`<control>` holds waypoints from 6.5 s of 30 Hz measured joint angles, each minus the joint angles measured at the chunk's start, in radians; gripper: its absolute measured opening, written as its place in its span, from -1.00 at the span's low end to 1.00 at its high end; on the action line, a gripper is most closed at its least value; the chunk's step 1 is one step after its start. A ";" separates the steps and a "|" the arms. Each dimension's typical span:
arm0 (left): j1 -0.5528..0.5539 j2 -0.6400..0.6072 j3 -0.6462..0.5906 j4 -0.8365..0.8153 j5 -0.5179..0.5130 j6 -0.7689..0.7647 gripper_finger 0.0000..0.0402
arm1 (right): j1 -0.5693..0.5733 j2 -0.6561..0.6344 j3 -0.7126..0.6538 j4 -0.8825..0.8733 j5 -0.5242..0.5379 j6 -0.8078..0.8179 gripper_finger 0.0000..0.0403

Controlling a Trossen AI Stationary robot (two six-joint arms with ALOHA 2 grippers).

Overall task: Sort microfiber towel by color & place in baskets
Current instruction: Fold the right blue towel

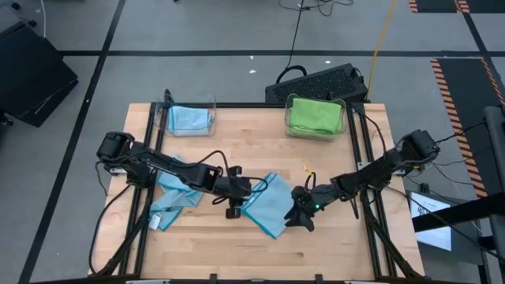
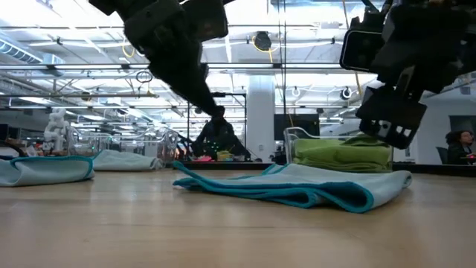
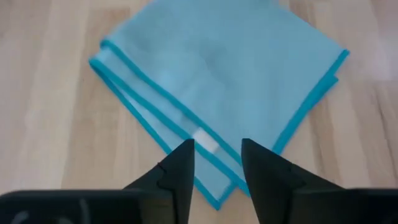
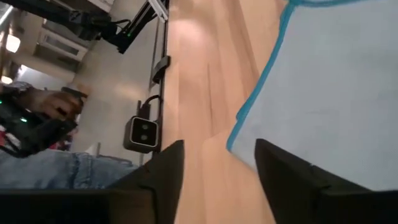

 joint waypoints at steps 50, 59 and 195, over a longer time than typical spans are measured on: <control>0.418 0.092 0.208 -0.001 0.443 0.292 0.51 | -0.163 -0.400 0.001 -0.795 0.081 0.761 0.69; 0.444 0.267 0.232 0.155 0.588 0.377 0.54 | -0.168 -0.327 0.000 -0.769 0.137 0.844 0.68; 0.458 0.452 0.456 -0.345 0.364 0.389 -0.97 | -0.417 -0.018 -0.161 -0.136 0.170 0.313 -0.75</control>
